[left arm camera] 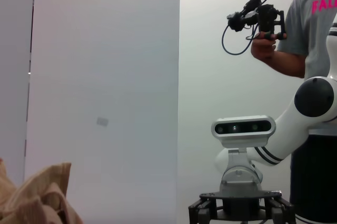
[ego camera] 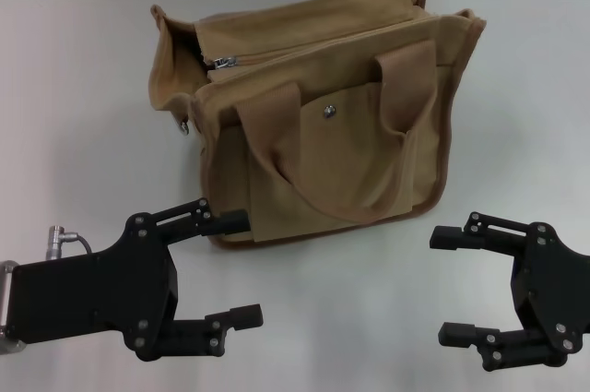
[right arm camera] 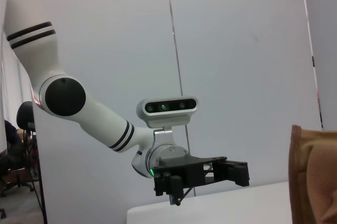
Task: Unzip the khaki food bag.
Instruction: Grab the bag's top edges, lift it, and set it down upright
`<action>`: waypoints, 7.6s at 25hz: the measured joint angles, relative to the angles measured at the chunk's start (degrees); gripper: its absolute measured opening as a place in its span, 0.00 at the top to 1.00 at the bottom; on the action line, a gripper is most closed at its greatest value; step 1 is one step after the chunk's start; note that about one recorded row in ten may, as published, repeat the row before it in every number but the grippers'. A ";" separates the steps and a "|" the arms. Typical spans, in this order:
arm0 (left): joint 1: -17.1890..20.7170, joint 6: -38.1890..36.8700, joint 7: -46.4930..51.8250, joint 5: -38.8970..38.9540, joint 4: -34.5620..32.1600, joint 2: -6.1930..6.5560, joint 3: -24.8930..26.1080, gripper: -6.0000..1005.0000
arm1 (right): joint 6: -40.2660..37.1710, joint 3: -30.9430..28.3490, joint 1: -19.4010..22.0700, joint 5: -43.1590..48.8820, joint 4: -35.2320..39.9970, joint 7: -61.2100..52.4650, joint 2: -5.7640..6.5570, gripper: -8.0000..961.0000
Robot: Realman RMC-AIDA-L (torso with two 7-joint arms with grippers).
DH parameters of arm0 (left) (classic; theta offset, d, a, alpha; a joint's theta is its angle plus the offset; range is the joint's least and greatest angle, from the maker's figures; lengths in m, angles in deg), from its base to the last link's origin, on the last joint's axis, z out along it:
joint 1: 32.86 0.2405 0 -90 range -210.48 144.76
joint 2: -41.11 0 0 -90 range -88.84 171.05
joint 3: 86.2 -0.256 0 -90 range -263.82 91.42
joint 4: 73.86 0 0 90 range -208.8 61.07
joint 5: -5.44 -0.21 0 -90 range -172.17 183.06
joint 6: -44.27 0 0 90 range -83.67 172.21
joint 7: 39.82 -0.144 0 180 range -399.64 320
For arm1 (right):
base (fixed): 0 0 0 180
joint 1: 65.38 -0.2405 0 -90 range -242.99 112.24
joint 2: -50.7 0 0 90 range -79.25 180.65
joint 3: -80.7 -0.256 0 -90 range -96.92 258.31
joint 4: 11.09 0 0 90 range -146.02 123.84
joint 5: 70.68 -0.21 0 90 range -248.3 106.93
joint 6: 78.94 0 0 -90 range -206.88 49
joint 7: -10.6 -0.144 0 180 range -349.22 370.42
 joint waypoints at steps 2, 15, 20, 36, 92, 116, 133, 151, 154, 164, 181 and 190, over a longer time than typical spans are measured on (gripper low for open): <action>0.00 -0.39 0.01 0.22 -0.10 0.01 0.00 0.18 | -0.14 -0.08 0.03 0.00 0.00 0.00 0.00 0.12; 3.73 1.48 -3.37 0.49 2.04 -1.41 15.81 0.23 | -0.52 -0.04 -0.17 -0.02 0.33 -0.17 0.10 0.12; 3.90 4.00 -13.56 0.53 11.87 -1.75 18.95 0.24 | -0.52 -0.05 -0.31 -0.10 0.71 -0.35 0.06 0.12; -5.78 15.26 -40.79 9.93 40.18 -1.88 27.79 0.29 | 0.12 -0.05 -0.78 -0.21 0.60 -0.57 -0.13 0.12; -16.21 3.42 -20.78 7.53 5.86 -1.27 17.05 0.91 | 16.60 -7.83 -12.01 -38.72 -13.77 6.52 -0.31 0.12; -16.56 3.67 -20.97 7.61 5.93 -1.53 11.48 0.91 | 28.33 16.79 -19.73 -38.87 -10.01 -3.19 -0.45 0.12; -18.08 3.93 -20.95 7.84 5.98 -1.53 10.99 0.91 | 25.30 24.63 0.08 -42.70 9.38 -11.57 -0.31 0.12; -18.45 4.67 -20.68 7.95 6.22 -1.49 9.54 0.91 | 31.87 35.46 -12.13 -50.78 4.29 -10.91 -0.06 0.12; -18.45 4.85 -20.70 7.91 6.13 -1.46 9.53 0.91 | 33.29 36.60 -10.13 -43.82 9.49 -16.22 -0.13 0.12; -18.60 5.34 -20.97 7.90 5.99 -1.53 9.68 0.91 | 32.07 36.13 -0.35 -39.13 20.23 -21.66 -0.44 0.12; -18.78 5.40 -20.99 8.90 6.20 -1.61 9.76 0.91 | 20.60 24.42 7.02 -44.66 16.16 -12.20 -0.78 0.12; -18.78 5.40 -20.98 8.90 6.20 -1.61 9.58 0.91 | 23.81 26.36 -1.39 -53.10 6.51 -7.11 -0.56 0.12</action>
